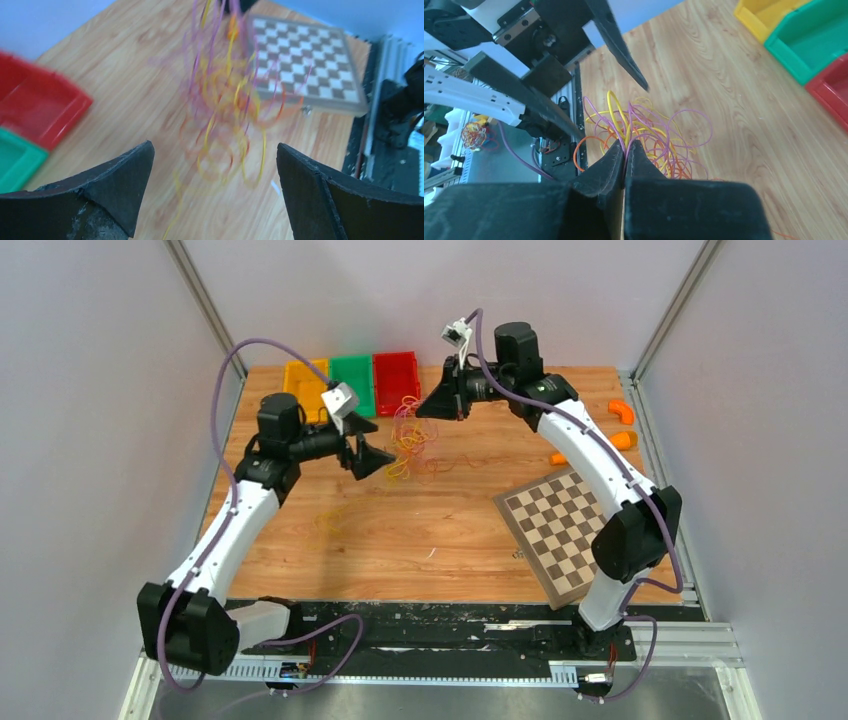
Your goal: Untangle the cables
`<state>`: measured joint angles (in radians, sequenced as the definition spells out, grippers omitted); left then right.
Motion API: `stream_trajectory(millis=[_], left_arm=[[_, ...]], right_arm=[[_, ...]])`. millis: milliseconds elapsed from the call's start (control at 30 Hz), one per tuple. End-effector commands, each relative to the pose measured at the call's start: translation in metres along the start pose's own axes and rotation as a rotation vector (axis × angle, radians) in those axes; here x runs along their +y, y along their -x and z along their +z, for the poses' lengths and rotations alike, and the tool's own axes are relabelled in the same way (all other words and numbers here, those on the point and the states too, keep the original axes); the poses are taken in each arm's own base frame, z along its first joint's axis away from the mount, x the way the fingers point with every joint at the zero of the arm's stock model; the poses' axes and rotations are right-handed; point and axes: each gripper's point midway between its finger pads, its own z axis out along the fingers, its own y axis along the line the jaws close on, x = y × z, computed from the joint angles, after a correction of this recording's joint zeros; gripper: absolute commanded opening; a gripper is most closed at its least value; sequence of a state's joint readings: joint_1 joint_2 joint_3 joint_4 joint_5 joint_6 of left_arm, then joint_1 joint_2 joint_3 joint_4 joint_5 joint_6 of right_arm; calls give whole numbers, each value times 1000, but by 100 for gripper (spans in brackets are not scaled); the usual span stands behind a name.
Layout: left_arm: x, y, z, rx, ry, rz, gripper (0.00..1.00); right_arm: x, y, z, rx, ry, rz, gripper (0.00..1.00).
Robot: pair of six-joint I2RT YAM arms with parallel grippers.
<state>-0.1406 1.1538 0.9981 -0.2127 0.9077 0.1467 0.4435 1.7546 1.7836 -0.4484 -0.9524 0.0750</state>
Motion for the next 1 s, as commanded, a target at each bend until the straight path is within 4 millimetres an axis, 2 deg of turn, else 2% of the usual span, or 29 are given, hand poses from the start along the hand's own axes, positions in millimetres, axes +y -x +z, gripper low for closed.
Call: stream_trajectory(millis=[0,33,67,133,167,200,233,267,300,333,367,400,433,467,500,533,567,600,633,667,733,767,800,867,900,933,967], left_arm=[[-2,63,39,-177,-4,-54,100],[-3,69,43,-202,-12,-69,100],[-1,67,49,-198,-20,-87,100],[-3,61,56,-178,-50,-105,81],[-2,50,57,-138,-51,-116,55],[-1,42,56,-112,-42,-125,39],[1,33,49,-83,-26,-127,12],[0,17,45,-60,-26,-149,5],[4,16,30,-71,2,-143,1],[3,0,25,-54,2,-164,0],[6,-7,10,-43,35,-156,0],[4,-29,3,5,49,-198,0],[10,-32,-10,7,84,-160,0],[8,-51,-18,50,96,-196,0],[18,-55,-32,51,138,-169,0],[17,-71,-39,89,153,-208,0],[28,-76,-52,96,200,-185,0],[26,-88,-59,130,212,-218,0],[35,-94,-71,143,250,-202,0],[35,-100,-76,169,255,-201,0],[39,-105,-89,189,286,-212,0],[39,-101,-90,182,279,-212,0],[36,-99,-90,175,266,-231,0],[26,-78,-83,101,195,-275,0],[22,-67,-79,65,161,-296,0],[22,-54,-72,26,150,-346,0],[23,-45,-69,4,142,-359,0]], right_arm=[[27,26,9,-52,68,-76,0],[30,26,11,-50,72,-75,0],[31,25,12,-48,74,-73,0],[28,26,10,-54,48,-78,0],[21,28,5,-63,22,-87,0],[13,32,-2,-76,-9,-88,0],[5,36,-10,-90,-40,-86,0],[-5,41,-20,-103,-71,-83,0],[-14,45,-30,-119,-103,-81,0],[-23,50,-40,-134,-139,-83,0],[-32,54,-51,-149,-176,-84,0],[-39,58,-61,-163,-210,-90,0],[-48,62,-72,-177,-246,-93,0],[-56,66,-81,-189,-277,-95,0],[-62,70,-91,-202,-310,-101,0],[-70,73,-100,-214,-345,-106,0],[-76,76,-109,-226,-383,-108,0],[-83,80,-120,-239,-418,-110,0],[-89,82,-128,-249,-447,-112,0],[-95,84,-137,-258,-482,-115,0],[-106,85,-153,-270,-534,-110,0],[-109,82,-156,-268,-535,-104,0],[-108,77,-154,-257,-511,-97,3],[-99,61,-140,-224,-423,-69,44],[-97,47,-129,-198,-388,-33,65],[-91,33,-116,-171,-352,-16,79],[-79,21,-97,-139,-307,-14,87]])
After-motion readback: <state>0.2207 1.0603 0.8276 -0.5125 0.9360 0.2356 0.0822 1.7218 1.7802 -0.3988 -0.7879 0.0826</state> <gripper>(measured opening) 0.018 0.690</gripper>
